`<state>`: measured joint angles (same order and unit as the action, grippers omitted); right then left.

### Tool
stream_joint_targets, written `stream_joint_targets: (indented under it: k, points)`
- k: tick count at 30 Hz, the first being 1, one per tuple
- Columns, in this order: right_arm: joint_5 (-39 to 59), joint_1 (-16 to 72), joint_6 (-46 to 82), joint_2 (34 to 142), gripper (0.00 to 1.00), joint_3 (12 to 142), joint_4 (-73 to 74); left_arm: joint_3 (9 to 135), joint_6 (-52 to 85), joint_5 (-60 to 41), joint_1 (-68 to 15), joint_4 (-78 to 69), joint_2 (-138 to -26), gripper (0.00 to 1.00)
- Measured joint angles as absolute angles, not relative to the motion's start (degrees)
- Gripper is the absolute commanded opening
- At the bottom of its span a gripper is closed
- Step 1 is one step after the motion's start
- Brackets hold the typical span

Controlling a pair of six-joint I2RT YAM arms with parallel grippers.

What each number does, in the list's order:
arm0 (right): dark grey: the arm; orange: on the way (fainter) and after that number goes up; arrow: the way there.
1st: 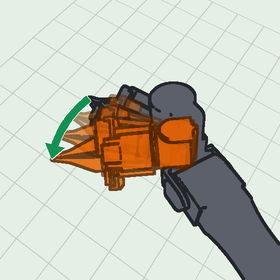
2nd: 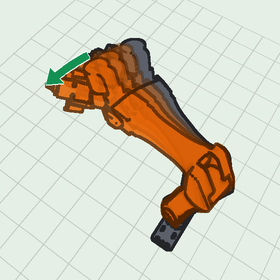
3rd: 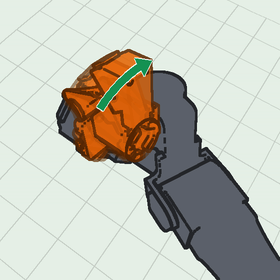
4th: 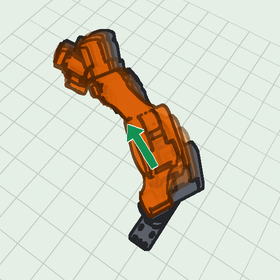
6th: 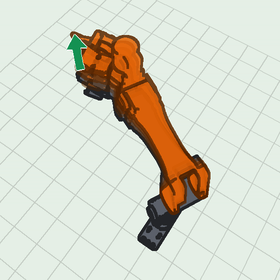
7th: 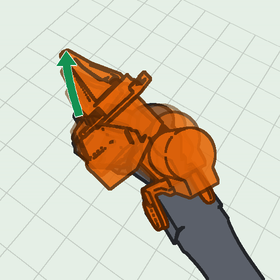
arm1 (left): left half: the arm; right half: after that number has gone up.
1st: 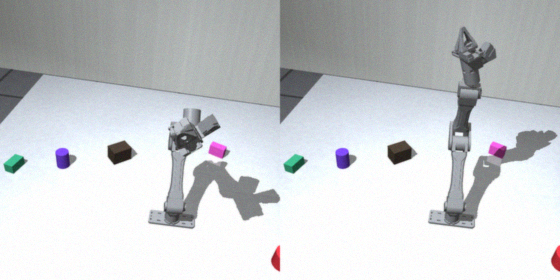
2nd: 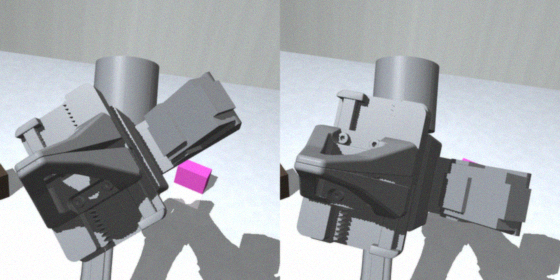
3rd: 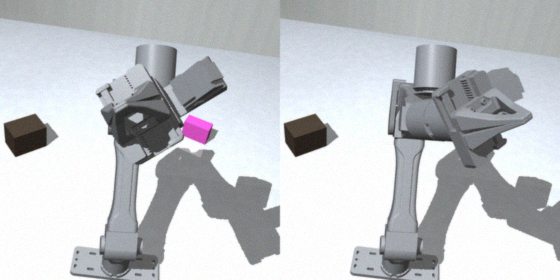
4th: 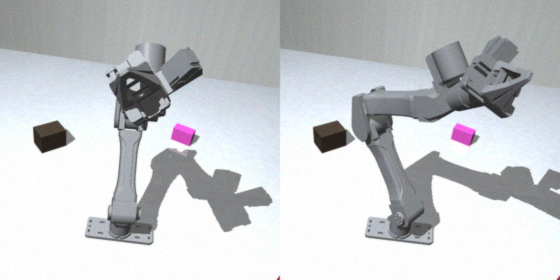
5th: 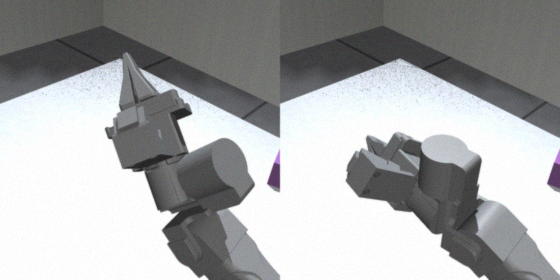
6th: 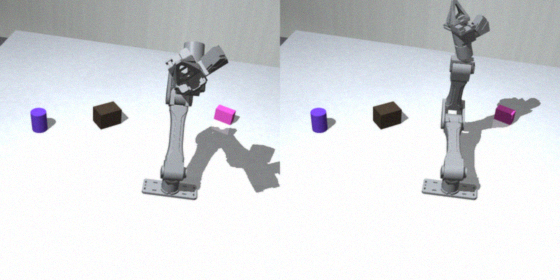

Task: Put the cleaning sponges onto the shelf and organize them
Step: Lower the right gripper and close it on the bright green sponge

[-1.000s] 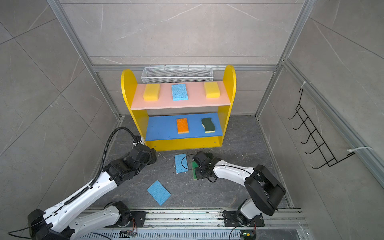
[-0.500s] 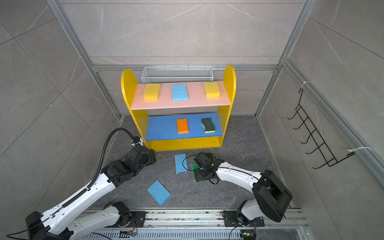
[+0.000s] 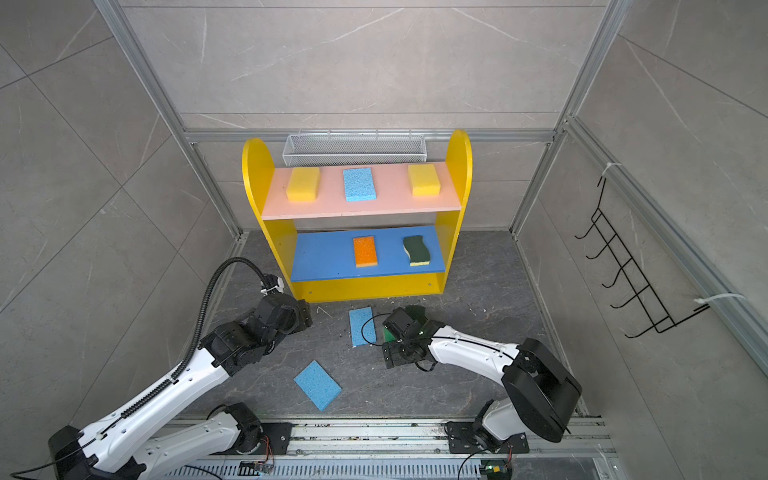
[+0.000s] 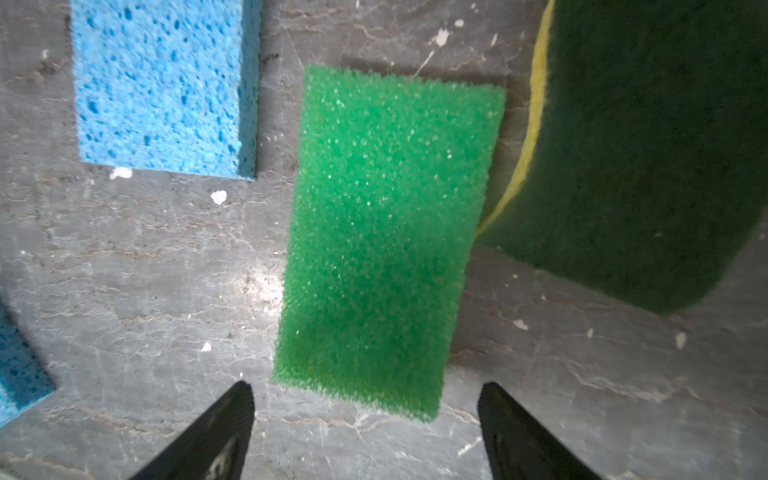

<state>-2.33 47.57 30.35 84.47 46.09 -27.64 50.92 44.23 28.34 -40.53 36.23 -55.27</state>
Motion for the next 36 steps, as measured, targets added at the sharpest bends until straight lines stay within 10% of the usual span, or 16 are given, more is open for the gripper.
stream_joint_targets:
  k: [19, 36]
  points:
    - [-8.2, 49.6, 34.5, 92.0, 0.90, 48.2, -26.7, 50.2, 44.4, 28.8, -40.5, 38.8, -53.6, 0.76]
    - [-11.6, 49.9, 35.0, 95.0, 0.70, 50.2, -23.6, 50.1, 45.4, 30.5, -40.5, 43.5, -48.9, 0.76]
